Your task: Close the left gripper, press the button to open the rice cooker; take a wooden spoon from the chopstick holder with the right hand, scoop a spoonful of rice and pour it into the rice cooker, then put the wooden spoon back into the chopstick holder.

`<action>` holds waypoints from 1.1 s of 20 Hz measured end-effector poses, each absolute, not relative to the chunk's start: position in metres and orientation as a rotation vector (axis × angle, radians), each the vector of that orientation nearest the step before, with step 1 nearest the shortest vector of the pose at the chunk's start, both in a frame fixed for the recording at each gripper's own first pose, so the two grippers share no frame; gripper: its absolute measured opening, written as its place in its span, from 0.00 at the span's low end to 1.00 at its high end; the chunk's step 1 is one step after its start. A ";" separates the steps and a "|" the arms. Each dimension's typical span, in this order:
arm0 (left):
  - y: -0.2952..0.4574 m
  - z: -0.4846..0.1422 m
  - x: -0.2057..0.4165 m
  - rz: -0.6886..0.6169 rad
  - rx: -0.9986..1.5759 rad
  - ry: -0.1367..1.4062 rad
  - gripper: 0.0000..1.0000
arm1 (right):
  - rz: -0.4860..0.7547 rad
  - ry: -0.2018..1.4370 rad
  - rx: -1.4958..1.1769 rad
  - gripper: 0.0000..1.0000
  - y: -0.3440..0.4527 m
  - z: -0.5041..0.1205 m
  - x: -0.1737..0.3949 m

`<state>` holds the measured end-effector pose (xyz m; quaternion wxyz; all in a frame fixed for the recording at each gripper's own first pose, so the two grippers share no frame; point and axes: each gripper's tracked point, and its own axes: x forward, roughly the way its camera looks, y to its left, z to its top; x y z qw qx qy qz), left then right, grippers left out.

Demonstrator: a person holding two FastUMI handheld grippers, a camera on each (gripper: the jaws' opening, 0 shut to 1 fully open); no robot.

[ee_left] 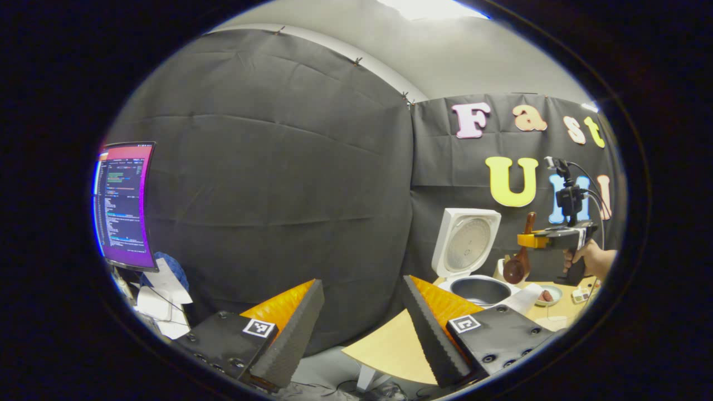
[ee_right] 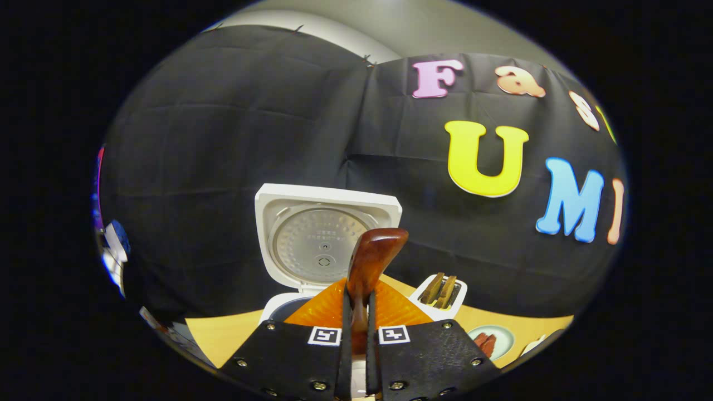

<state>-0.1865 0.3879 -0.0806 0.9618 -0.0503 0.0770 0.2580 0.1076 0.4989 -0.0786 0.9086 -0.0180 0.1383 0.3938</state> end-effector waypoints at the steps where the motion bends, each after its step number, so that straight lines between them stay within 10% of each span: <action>1: 0.387 -0.082 -0.185 0.510 -0.102 0.154 0.97 | 0.811 0.308 0.018 0.10 0.492 -0.075 0.108; 22: 0.324 -0.035 -0.172 0.183 -0.120 0.113 0.97 | 0.461 0.387 0.342 0.10 0.226 -0.062 0.146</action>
